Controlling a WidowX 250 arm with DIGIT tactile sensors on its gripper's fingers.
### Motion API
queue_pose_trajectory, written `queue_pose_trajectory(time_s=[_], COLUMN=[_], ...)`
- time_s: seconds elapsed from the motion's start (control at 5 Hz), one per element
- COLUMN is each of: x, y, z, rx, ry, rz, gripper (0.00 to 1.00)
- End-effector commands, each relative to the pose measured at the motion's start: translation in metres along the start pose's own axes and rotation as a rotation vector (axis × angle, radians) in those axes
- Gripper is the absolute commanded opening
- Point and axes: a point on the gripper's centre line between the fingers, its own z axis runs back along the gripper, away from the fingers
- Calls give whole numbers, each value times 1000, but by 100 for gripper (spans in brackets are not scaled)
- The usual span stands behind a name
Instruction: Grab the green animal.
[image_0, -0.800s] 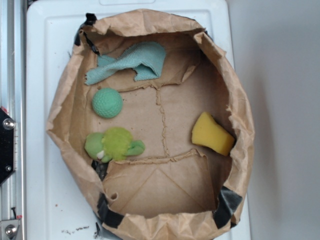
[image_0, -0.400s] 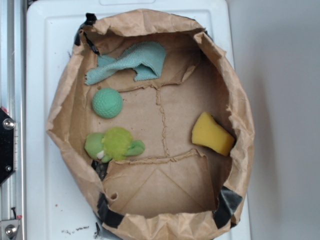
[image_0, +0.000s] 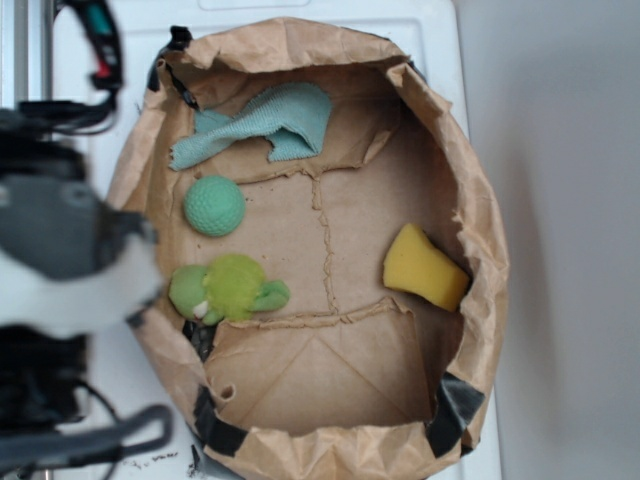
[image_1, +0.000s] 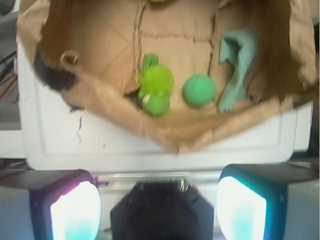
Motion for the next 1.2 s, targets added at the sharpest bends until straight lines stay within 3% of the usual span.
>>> queue_pose_trajectory(time_s=[0.0,0.4,0.6,0.8,1.0], x=[26,41,25,32,35], y=[15,27,16,6,2], z=[-25,-59,-66,-87,-103], rx=[45,43,27,-26,-43], ry=[-76,-51,-64,-53,-31], rz=[-85,-62,-69,-105,-99], gripper=[100,100,100,100,100])
